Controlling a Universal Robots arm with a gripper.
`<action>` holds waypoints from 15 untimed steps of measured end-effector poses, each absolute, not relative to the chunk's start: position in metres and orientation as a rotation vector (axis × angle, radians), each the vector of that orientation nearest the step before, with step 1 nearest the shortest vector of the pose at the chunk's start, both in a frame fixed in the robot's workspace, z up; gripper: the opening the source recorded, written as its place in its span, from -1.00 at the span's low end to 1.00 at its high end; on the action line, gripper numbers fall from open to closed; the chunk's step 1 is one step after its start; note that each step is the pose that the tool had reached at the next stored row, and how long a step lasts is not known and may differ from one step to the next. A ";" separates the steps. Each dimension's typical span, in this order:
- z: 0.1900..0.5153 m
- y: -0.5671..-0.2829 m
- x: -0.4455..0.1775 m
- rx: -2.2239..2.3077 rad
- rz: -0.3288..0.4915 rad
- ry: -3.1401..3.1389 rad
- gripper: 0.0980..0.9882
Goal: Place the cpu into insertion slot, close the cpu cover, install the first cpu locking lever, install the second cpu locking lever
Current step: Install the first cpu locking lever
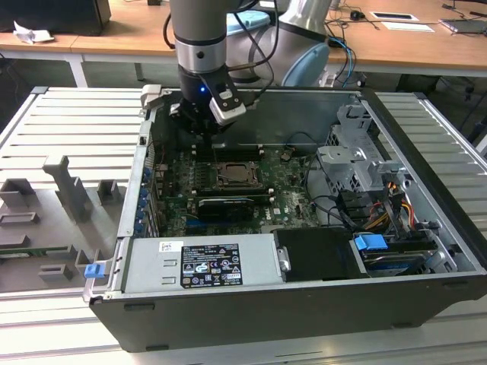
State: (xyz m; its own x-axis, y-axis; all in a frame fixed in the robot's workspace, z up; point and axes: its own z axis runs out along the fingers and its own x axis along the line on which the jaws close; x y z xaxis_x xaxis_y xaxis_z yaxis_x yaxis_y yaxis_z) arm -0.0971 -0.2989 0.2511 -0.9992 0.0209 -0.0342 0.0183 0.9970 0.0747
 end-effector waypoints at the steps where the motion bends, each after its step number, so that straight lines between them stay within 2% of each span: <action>1: 0.251 -0.299 -0.095 0.030 0.116 3.104 -0.98; 11: 0.247 -0.299 -0.062 0.031 0.116 3.106 -0.98; 15: 0.246 -0.299 -0.059 0.029 0.165 3.104 -0.98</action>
